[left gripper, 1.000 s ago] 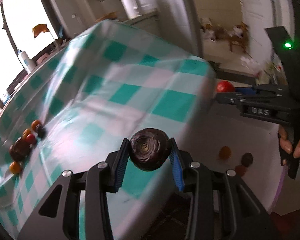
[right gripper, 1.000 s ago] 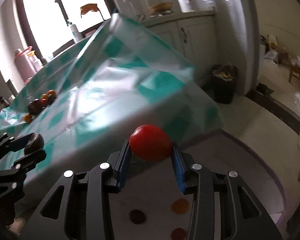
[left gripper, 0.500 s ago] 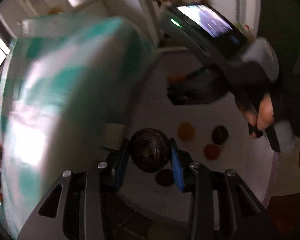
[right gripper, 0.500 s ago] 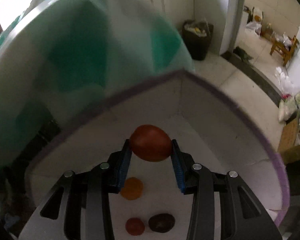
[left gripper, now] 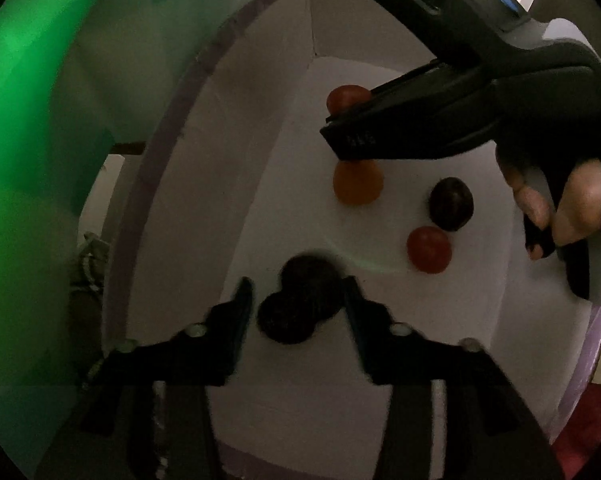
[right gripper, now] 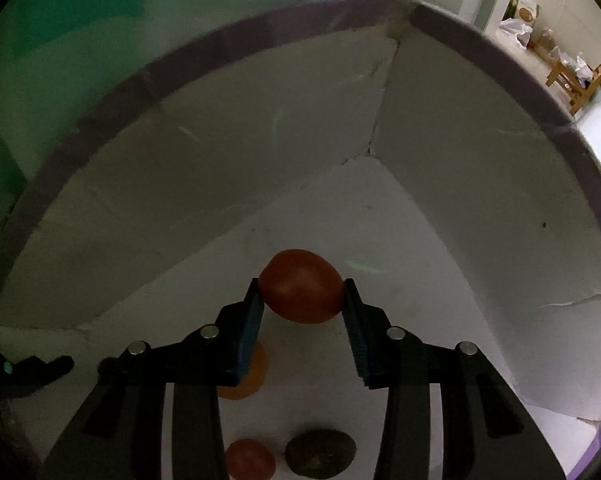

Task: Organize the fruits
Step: 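Open both grippers to drop the fruits into the white bin, then move both open grippers back over the fruit pile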

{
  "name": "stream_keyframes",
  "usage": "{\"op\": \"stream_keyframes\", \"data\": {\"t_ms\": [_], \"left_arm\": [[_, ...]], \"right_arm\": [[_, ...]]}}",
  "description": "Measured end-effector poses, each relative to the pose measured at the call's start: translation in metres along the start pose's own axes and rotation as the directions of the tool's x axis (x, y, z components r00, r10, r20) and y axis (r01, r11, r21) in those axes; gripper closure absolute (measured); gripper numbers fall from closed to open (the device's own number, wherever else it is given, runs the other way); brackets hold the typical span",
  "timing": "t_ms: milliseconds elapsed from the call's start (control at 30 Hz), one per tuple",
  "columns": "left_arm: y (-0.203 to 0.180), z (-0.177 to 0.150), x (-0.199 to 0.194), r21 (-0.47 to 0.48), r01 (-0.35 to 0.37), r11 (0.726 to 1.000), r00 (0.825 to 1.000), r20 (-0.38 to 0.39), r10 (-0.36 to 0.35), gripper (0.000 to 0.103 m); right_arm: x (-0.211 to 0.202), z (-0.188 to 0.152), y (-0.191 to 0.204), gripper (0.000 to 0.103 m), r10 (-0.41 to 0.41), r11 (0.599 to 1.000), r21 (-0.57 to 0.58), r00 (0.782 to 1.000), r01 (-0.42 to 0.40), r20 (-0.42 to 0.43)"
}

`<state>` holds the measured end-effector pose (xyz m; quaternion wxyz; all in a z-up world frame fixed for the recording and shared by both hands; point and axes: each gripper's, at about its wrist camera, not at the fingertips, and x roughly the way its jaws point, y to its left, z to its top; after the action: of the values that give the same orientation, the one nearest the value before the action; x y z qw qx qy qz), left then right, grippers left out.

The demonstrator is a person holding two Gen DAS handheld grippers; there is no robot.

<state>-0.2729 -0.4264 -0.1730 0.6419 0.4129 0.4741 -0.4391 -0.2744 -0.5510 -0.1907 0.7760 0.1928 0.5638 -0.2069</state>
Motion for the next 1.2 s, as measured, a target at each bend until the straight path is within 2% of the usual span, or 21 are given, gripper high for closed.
{"op": "stream_keyframes", "data": {"t_ms": [67,167,233,333,400,467,533,567,633,667,733,800,833,900,967,1033,1067,1167,1200], "left_arm": [[-0.001,-0.001,-0.005,0.002,-0.006,1.0,1.0,0.027,0.006,0.033],[-0.006,0.0,-0.015,0.019,-0.026,0.999,0.998,0.062,0.025,0.028],[-0.01,-0.001,-0.021,0.033,-0.032,0.999,0.996,0.086,0.03,0.027],[-0.017,-0.007,-0.038,0.065,-0.036,0.997,0.99,0.14,0.027,0.023],[-0.02,-0.012,-0.058,0.086,-0.046,0.995,0.977,0.213,0.027,0.017],[-0.021,-0.018,-0.08,0.098,-0.066,0.993,0.957,0.288,0.035,0.016],[-0.02,-0.026,-0.112,0.097,-0.099,0.99,0.917,0.396,0.053,0.014],[-0.018,-0.03,-0.124,0.089,-0.115,0.989,0.899,0.433,0.065,0.009],[-0.009,-0.044,-0.154,0.044,-0.161,0.986,0.841,0.528,0.114,0.007],[0.001,-0.053,-0.171,0.006,-0.182,0.983,0.807,0.572,0.146,0.006],[0.014,-0.069,-0.19,-0.064,-0.202,0.977,0.764,0.615,0.198,0.003],[0.038,-0.087,-0.207,-0.151,-0.219,0.964,0.721,0.641,0.264,0.002],[0.057,-0.099,-0.218,-0.211,-0.227,0.951,0.7,0.643,0.31,0.002],[0.095,-0.123,-0.232,-0.314,-0.215,0.925,0.677,0.635,0.373,0.002],[0.128,-0.144,-0.243,-0.407,-0.188,0.894,0.665,0.617,0.42,0.002],[0.175,-0.17,-0.254,-0.527,-0.153,0.836,0.662,0.574,0.483,0.002],[0.199,-0.185,-0.256,-0.588,-0.142,0.796,0.662,0.542,0.518,0.002],[0.26,-0.217,-0.261,-0.716,-0.145,0.683,0.672,0.436,0.599,0.002],[0.288,-0.233,-0.261,-0.764,-0.15,0.627,0.676,0.384,0.629,0.002]], "right_arm": [[-0.002,-0.001,0.0,0.062,0.003,1.0,0.016,1.0,-0.003,-0.003],[-0.006,-0.003,-0.002,0.059,0.002,1.0,0.027,1.0,-0.002,-0.001],[-0.013,-0.003,-0.007,0.045,0.006,0.999,0.045,1.0,-0.006,0.011],[-0.029,-0.004,-0.011,0.041,-0.005,0.998,0.059,0.999,0.003,0.043],[-0.041,-0.005,-0.013,0.039,-0.012,0.998,0.064,0.998,0.009,0.062],[-0.057,-0.005,-0.013,0.035,-0.034,0.997,0.065,0.995,0.028,0.093],[-0.073,-0.004,-0.01,0.028,-0.042,0.997,0.073,0.991,0.033,0.126],[-0.086,-0.003,-0.009,0.027,-0.044,0.996,0.081,0.987,0.032,0.157],[-0.106,-0.007,0.001,0.025,-0.052,0.996,0.088,0.978,0.035,0.201],[-0.117,-0.007,0.003,0.025,-0.055,0.995,0.089,0.972,0.036,0.226],[-0.145,-0.004,0.005,0.02,-0.047,0.997,0.08,0.954,0.024,0.297],[-0.172,-0.001,0.022,0.017,-0.02,0.999,0.053,0.924,0.0,0.381],[-0.182,0.008,0.03,0.016,-0.001,0.999,0.035,0.91,-0.015,0.414],[-0.207,0.011,0.056,0.016,0.071,0.998,-0.036,0.877,-0.061,0.475],[-0.223,0.012,0.083,0.016,0.142,0.988,-0.118,0.852,-0.095,0.505],[-0.234,0.015,0.118,0.016,0.224,0.968,-0.215,0.831,-0.129,0.509],[-0.239,0.016,0.142,0.016,0.273,0.951,-0.268,0.824,-0.154,0.496],[-0.24,0.022,0.203,0.016,0.354,0.907,-0.374,0.83,-0.193,0.431],[-0.238,0.019,0.223,0.016,0.373,0.895,-0.398,0.83,-0.203,0.414]]}}
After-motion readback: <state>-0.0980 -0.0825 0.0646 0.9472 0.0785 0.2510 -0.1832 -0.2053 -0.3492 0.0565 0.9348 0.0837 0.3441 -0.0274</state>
